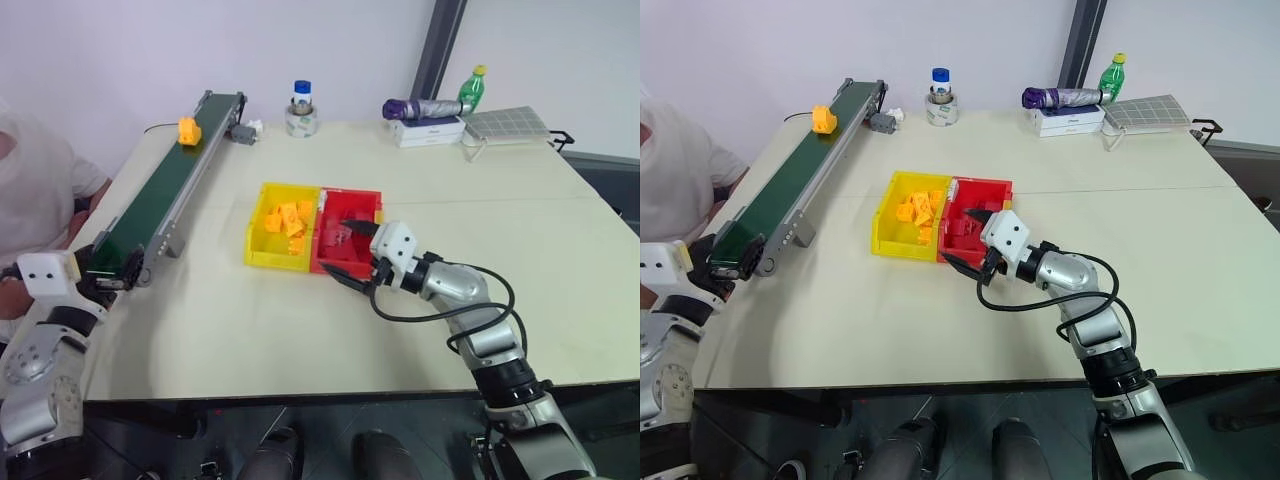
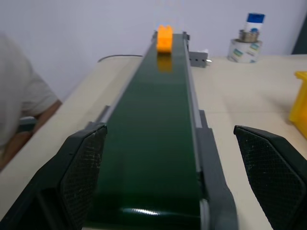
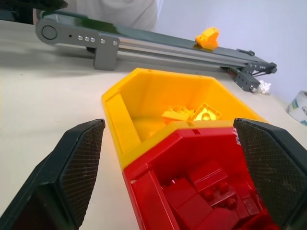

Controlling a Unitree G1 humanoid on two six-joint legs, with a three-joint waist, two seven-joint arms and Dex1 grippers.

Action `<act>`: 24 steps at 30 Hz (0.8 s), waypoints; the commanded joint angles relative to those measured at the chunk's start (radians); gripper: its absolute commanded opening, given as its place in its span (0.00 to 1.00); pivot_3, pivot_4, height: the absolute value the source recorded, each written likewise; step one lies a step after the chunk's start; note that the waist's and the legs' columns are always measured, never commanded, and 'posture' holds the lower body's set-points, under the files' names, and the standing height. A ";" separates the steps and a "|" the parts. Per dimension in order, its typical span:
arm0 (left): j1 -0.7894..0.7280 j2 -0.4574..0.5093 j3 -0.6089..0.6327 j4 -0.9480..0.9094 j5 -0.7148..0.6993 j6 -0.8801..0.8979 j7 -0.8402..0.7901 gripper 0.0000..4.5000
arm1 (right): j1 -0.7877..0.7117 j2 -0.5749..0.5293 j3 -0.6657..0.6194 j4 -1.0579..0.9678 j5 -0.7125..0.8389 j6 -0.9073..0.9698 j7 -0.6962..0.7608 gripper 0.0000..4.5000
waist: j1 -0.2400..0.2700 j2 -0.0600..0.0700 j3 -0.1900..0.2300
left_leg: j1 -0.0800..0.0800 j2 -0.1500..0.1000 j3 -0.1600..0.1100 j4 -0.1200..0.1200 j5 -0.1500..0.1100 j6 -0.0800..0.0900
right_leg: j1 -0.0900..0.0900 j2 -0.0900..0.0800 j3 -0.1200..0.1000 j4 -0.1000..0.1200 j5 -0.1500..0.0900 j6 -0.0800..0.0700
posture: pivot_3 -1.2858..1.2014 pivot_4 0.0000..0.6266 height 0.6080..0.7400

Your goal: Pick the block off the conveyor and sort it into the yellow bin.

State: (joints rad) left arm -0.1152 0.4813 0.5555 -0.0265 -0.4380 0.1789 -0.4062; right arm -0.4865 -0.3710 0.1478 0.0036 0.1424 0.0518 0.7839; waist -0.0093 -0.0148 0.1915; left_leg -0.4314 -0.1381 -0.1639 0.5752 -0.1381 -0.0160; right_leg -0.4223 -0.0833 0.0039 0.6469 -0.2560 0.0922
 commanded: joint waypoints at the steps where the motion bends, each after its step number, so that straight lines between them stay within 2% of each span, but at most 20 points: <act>1: -0.020 0.028 0.011 0.005 0.012 -0.034 0.008 0.99 | -0.024 0.001 -0.012 -0.018 0.013 -0.020 0.003 1.00 | -0.002 0.000 0.000 | 0.000 0.000 0.000 0.000 0.000 0.000 | 0.000 0.000 0.000 0.000 0.000 0.000 | 0.52 0.24 1.00; 17: -0.081 0.056 -0.012 0.074 0.050 -0.062 0.033 0.99 | -0.013 0.007 -0.008 -0.030 0.012 -0.012 -0.007 1.00 | -0.003 0.000 0.000 | 0.000 0.000 0.000 0.000 0.000 0.000 | -0.001 0.000 0.000 0.000 0.000 0.000 | 0.52 0.24 1.00; 24: -0.118 0.069 -0.027 0.107 0.070 -0.064 0.050 0.99 | 0.016 0.010 -0.017 -0.097 0.140 0.104 0.057 1.00 | -0.003 0.000 0.000 | 0.000 0.000 0.000 0.000 0.000 0.000 | -0.001 0.000 0.000 0.000 0.000 0.000 | 0.52 0.24 1.00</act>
State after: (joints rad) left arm -0.2129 0.5323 0.5241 0.0873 -0.3776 0.1387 -0.3634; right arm -0.4676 -0.3681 0.1465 -0.0359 0.2430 0.1464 0.8331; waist -0.0125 -0.0148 0.1916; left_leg -0.4314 -0.1381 -0.1638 0.5748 -0.1381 -0.0160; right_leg -0.4233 -0.0832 0.0040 0.6469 -0.2559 0.0920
